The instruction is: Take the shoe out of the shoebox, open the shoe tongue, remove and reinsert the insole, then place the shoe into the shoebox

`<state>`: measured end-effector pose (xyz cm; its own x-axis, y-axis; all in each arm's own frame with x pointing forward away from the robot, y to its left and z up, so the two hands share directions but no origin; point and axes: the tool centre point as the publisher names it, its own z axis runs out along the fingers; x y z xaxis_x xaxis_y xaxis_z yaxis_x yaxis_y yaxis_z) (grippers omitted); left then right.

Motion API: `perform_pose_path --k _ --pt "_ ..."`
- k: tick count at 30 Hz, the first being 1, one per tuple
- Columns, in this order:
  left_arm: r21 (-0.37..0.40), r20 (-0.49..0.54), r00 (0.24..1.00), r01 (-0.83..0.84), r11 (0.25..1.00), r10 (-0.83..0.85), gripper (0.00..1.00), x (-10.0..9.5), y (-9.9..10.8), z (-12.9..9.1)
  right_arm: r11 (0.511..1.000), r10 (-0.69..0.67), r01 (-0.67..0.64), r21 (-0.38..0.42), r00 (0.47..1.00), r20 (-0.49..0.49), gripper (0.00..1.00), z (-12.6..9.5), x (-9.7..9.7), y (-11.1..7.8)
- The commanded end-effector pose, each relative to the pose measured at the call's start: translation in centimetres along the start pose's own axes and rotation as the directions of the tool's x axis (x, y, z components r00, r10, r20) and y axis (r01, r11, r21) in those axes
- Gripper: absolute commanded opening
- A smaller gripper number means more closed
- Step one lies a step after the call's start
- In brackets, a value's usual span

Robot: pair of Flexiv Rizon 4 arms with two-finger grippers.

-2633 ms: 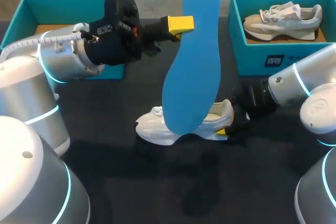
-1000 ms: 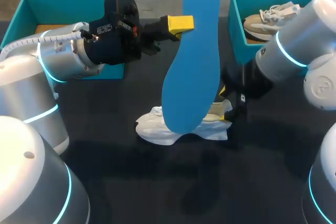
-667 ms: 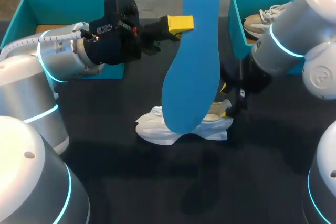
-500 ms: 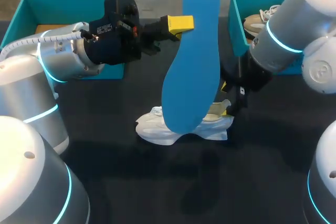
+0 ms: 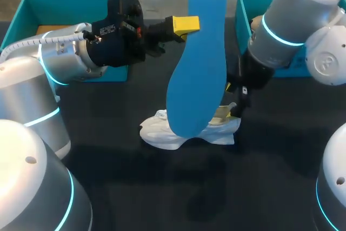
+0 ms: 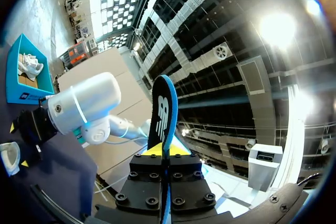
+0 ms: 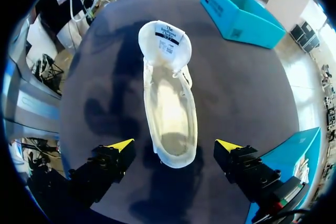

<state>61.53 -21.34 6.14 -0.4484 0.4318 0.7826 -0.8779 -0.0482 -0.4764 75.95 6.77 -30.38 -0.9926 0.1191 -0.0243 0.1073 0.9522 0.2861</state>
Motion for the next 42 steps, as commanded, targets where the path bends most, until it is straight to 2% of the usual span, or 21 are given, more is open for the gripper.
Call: perform_pose_path --k 1,10,42 --pt "0.119 0.009 1.000 -0.001 0.993 0.000 0.00 0.43 0.48 0.66 0.999 -0.001 0.001 0.032 1.000 0.008 1.00 -0.37 0.17 0.65" --pt "0.119 0.009 1.000 -0.001 0.993 0.000 0.00 0.43 0.48 0.66 0.998 0.004 -0.005 0.059 1.000 0.014 1.00 -0.37 0.00 1.06" --pt "0.119 0.009 1.000 -0.001 0.993 0.000 0.00 0.43 0.48 0.66 0.998 0.004 -0.005 0.059 1.000 0.014 1.00 -0.37 0.00 1.06"
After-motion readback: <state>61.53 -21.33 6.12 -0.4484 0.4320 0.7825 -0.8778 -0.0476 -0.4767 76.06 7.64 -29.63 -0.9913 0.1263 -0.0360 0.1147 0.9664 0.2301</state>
